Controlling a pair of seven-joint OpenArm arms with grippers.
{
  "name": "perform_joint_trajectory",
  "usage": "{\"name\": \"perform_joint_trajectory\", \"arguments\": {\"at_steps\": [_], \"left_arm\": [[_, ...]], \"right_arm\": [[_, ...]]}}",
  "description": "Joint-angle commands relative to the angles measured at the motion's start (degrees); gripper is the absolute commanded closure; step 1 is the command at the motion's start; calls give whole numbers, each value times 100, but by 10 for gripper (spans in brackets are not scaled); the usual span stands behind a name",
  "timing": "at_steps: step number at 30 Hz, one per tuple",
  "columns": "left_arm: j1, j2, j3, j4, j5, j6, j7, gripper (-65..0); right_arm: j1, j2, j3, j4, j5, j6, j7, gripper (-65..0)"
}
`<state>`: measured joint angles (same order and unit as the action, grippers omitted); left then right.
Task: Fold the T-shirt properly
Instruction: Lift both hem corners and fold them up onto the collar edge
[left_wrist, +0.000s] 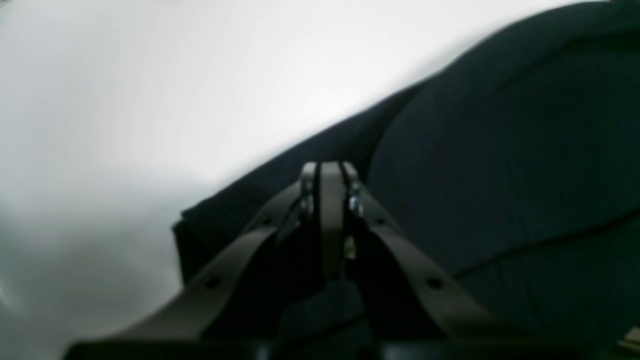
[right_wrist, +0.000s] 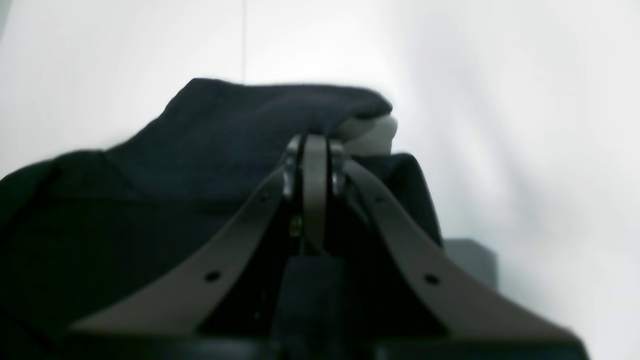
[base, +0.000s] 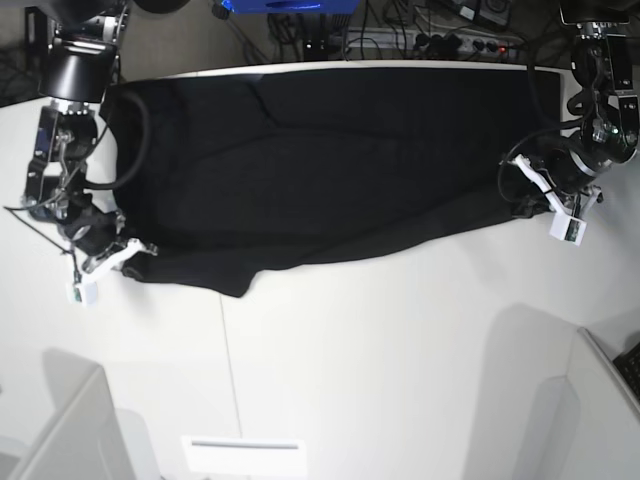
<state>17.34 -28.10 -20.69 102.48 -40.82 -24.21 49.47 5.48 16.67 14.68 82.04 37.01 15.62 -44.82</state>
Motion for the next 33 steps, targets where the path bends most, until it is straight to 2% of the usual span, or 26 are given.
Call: {"name": "perform_joint_trajectory", "arguments": {"at_steps": [1, 8, 15, 28, 33], "left_arm": [[63, -113, -63, 174, -81, -36, -108, 0], [582, 80, -573, 623, -81, -63, -108, 0], [811, 124, -652, 640, -81, -63, -108, 0], [899, 98, -661, 649, -81, -63, -108, 0], [960, 115, -995, 649, -81, -72, -108, 0]], "right_arm": [[81, 87, 84, 196, 66, 34, 55, 0], [-95, 70, 436, 609, 66, 34, -446, 0], [-402, 61, 427, 1058, 74, 34, -657, 0], [-1115, 52, 436, 1787, 83, 34, -665, 0], [-1229, 52, 444, 1919, 83, 34, -665, 0]]}}
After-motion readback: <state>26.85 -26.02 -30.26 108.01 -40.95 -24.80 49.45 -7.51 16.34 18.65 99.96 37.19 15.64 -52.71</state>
